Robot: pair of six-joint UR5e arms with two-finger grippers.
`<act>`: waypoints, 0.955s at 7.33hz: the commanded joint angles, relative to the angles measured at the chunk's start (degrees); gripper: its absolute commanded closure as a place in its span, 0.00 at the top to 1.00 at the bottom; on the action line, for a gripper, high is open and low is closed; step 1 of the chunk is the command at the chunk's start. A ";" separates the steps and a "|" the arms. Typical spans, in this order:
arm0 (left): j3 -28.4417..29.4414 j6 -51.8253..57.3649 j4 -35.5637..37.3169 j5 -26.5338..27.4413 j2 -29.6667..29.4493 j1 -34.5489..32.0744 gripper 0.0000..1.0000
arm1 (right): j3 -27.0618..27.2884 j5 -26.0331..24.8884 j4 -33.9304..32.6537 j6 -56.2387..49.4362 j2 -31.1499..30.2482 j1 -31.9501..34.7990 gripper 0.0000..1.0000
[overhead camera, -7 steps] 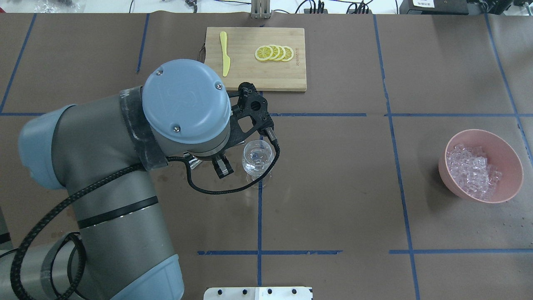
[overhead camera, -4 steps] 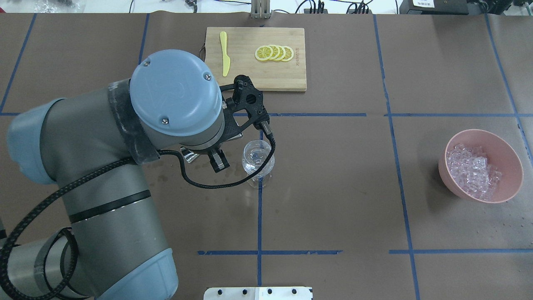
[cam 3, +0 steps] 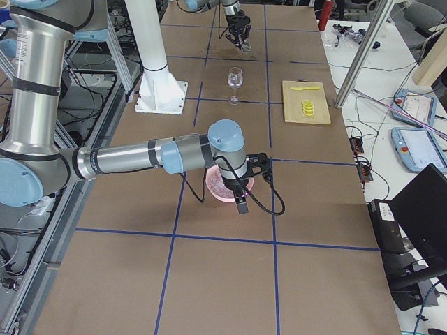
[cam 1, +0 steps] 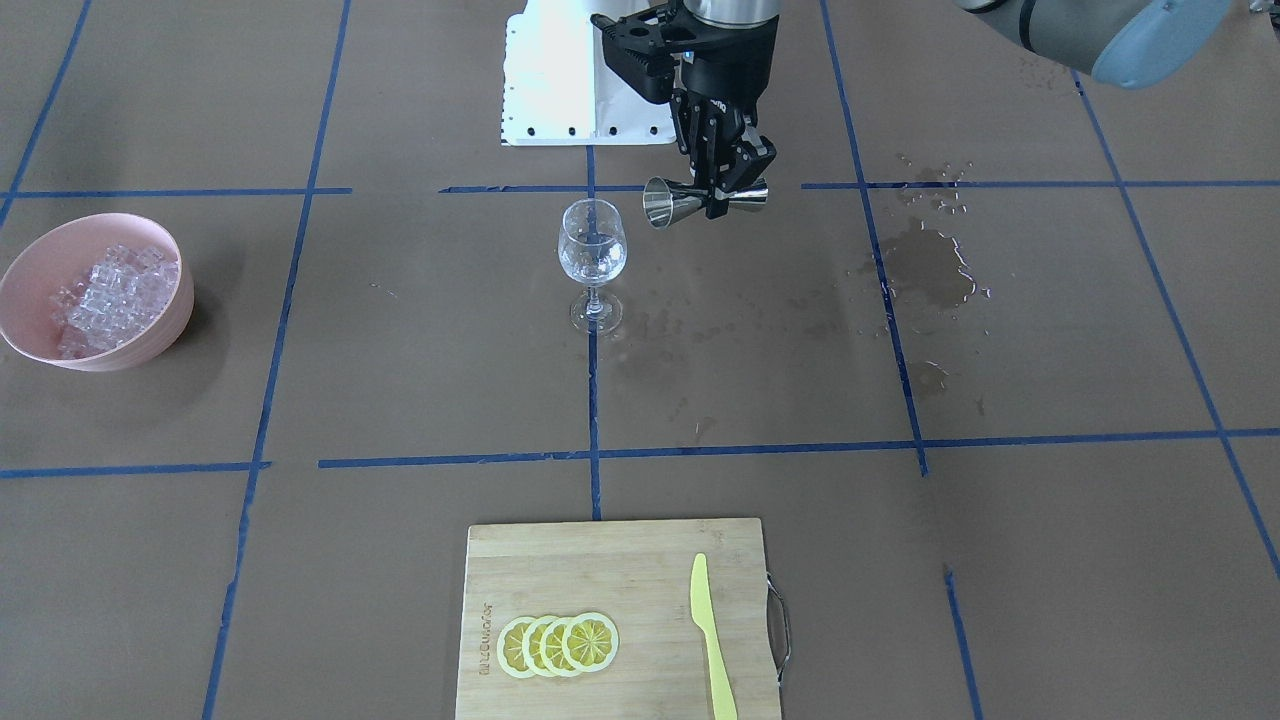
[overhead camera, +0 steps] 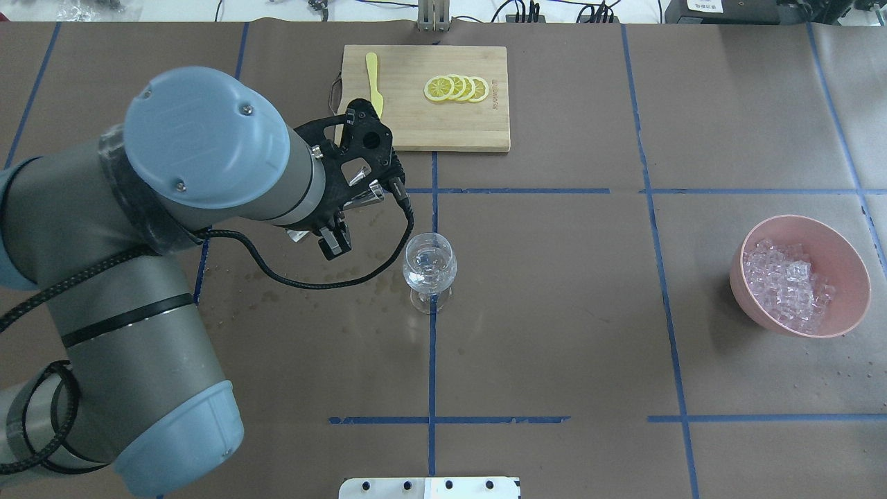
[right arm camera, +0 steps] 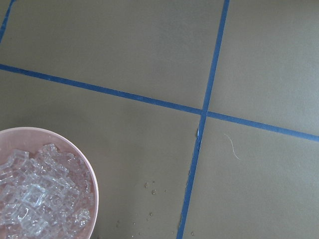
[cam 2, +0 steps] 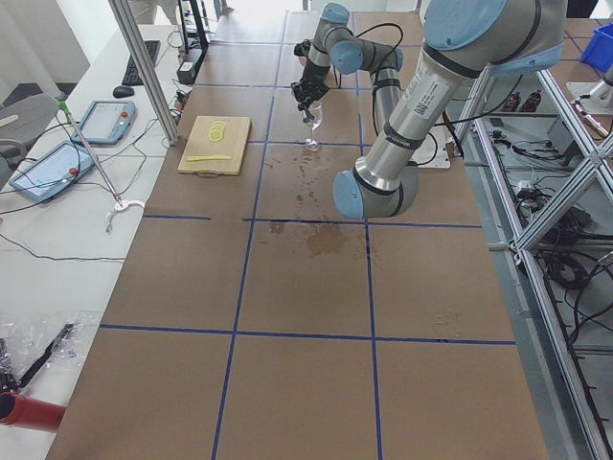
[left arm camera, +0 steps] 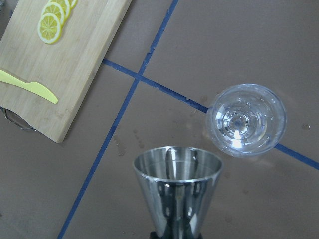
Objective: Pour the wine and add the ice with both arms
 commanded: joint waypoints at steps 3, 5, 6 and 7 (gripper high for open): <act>-2.52 0.77 -18.00 -0.51 11.11 -5.51 0.00 | 0.00 0.03 -0.04 0.00 0.00 0.00 1.00; -3.75 2.61 -20.06 -0.68 13.07 -7.02 0.00 | 0.00 0.03 0.05 0.00 0.00 0.09 1.00; -5.41 2.61 -20.06 -0.68 14.12 -7.11 0.00 | 0.00 0.03 -0.04 0.00 0.00 0.00 1.00; -6.38 2.61 -20.93 -0.68 14.91 -7.20 0.00 | 0.00 0.03 0.05 0.00 0.00 0.00 1.00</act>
